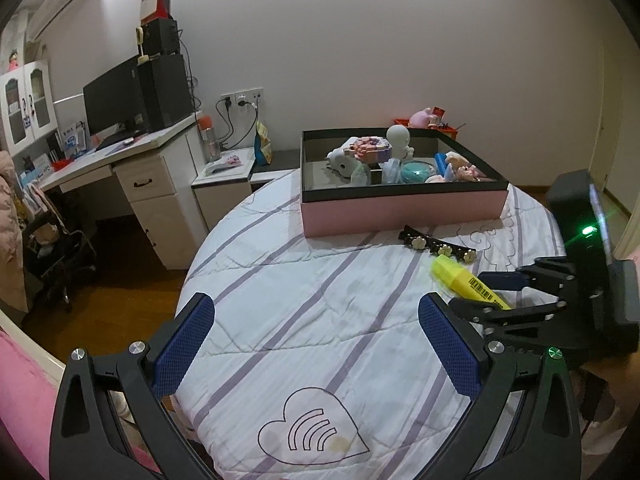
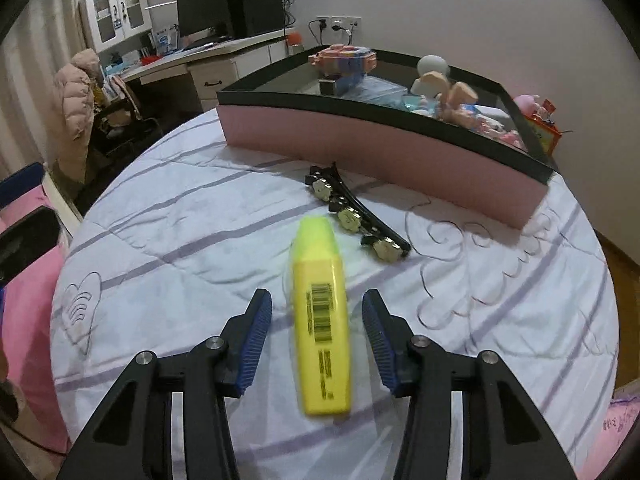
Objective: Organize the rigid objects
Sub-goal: 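Reach the right tool to the yellow highlighter and close on it, then grasp the black hair clip with the left tool while the right tool holds the highlighter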
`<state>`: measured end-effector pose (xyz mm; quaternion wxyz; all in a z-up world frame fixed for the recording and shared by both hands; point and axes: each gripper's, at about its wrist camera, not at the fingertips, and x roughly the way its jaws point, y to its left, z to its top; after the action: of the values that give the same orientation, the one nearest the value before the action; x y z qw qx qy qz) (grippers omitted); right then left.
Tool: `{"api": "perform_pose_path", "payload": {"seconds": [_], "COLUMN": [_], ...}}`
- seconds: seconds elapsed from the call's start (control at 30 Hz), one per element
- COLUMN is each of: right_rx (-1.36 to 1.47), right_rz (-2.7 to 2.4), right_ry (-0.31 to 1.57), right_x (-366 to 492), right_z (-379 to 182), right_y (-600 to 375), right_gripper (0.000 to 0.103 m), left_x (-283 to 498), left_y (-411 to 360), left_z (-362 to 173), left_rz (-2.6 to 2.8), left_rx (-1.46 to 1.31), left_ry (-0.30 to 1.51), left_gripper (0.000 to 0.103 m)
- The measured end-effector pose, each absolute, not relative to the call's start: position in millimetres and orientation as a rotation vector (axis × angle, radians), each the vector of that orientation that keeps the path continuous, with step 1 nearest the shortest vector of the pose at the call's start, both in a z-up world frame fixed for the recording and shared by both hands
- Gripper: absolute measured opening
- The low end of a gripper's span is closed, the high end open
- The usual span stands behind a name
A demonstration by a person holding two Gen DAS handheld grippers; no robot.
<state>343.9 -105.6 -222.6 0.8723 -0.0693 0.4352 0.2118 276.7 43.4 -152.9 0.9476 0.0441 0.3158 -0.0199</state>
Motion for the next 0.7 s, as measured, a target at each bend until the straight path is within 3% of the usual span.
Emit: {"api": "perform_pose_path", "payload": {"seconds": [0.07, 0.37, 0.7], "right_rx": [-0.163, -0.107, 0.019], "right_rz": [0.443, 0.378, 0.275], "right_ry": [0.899, 0.877, 0.880], "right_x": [341.8, 320.9, 366.9], "right_z": [-222.5, -220.8, -221.9], "right_y": [-103.0, -156.7, -212.9], "right_gripper": [0.026, 0.027, 0.027], "left_x": [276.8, 299.8, 377.8], "left_y": [44.0, 9.4, -58.2], "left_z": [-153.4, -160.7, -192.9], "left_rz": [-0.044, -0.107, -0.087], "left_rx": [0.085, 0.039, -0.023], "left_ry": [0.643, 0.692, 0.867], "left_gripper": [0.103, 0.103, 0.103]}}
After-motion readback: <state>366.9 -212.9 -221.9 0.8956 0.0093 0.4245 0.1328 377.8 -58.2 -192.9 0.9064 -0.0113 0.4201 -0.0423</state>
